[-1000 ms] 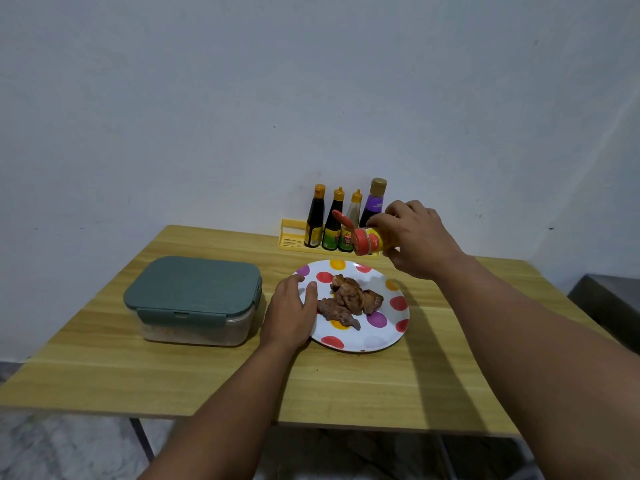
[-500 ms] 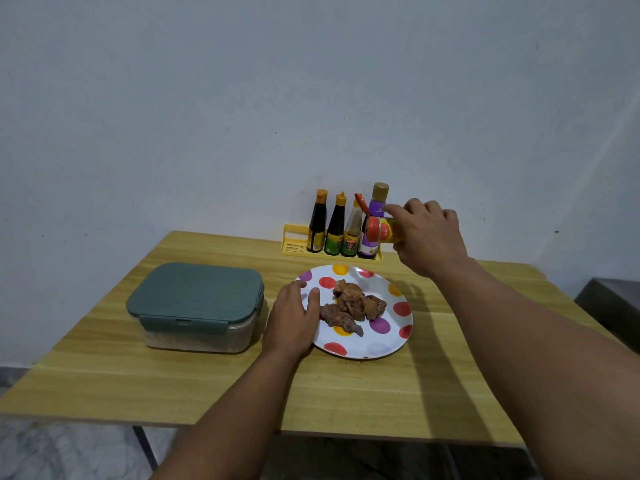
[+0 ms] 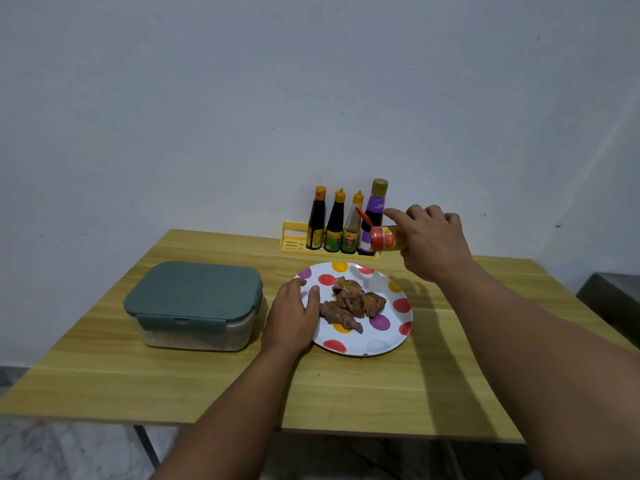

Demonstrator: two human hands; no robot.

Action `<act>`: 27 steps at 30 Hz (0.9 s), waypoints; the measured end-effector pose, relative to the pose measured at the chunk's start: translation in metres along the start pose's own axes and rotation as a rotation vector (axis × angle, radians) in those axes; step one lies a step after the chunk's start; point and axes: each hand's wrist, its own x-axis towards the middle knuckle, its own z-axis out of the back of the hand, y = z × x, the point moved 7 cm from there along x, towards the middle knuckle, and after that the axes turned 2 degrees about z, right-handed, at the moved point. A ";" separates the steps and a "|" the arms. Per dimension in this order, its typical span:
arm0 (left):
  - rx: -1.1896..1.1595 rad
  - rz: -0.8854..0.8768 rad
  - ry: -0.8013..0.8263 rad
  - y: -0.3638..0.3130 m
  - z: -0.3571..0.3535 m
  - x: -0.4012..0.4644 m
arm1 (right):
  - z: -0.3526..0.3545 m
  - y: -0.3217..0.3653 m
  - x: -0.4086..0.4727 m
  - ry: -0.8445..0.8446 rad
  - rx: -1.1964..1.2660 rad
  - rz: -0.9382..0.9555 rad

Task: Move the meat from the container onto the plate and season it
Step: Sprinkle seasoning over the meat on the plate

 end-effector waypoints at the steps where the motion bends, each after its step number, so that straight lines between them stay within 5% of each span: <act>1: 0.002 0.003 0.002 0.000 0.000 0.000 | -0.002 -0.001 -0.002 0.023 -0.007 0.010; 27: 0.015 0.001 0.002 -0.002 0.000 -0.001 | -0.029 0.061 -0.017 0.138 0.080 0.231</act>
